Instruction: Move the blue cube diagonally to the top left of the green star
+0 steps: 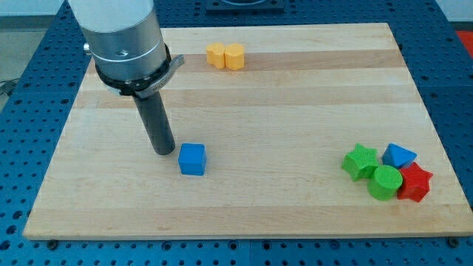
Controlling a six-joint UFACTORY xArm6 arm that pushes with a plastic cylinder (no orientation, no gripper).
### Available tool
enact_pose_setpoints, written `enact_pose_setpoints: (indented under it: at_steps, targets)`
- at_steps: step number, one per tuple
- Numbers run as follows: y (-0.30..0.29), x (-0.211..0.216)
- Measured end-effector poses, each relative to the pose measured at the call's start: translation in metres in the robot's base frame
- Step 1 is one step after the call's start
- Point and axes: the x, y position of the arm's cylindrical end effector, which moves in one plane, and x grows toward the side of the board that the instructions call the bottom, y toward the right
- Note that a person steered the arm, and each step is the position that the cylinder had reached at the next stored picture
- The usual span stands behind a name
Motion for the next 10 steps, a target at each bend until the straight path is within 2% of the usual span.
enact_pose_setpoints:
  at_steps: [1, 3, 5, 6, 8, 9, 10]
  targets:
    - [0.004, 0.001]
    - [0.029, 0.038]
    - [0.15, 0.03]
    - [0.156, 0.03]
    - [0.068, 0.044]
    - [0.09, -0.017]
    - [0.092, -0.019]
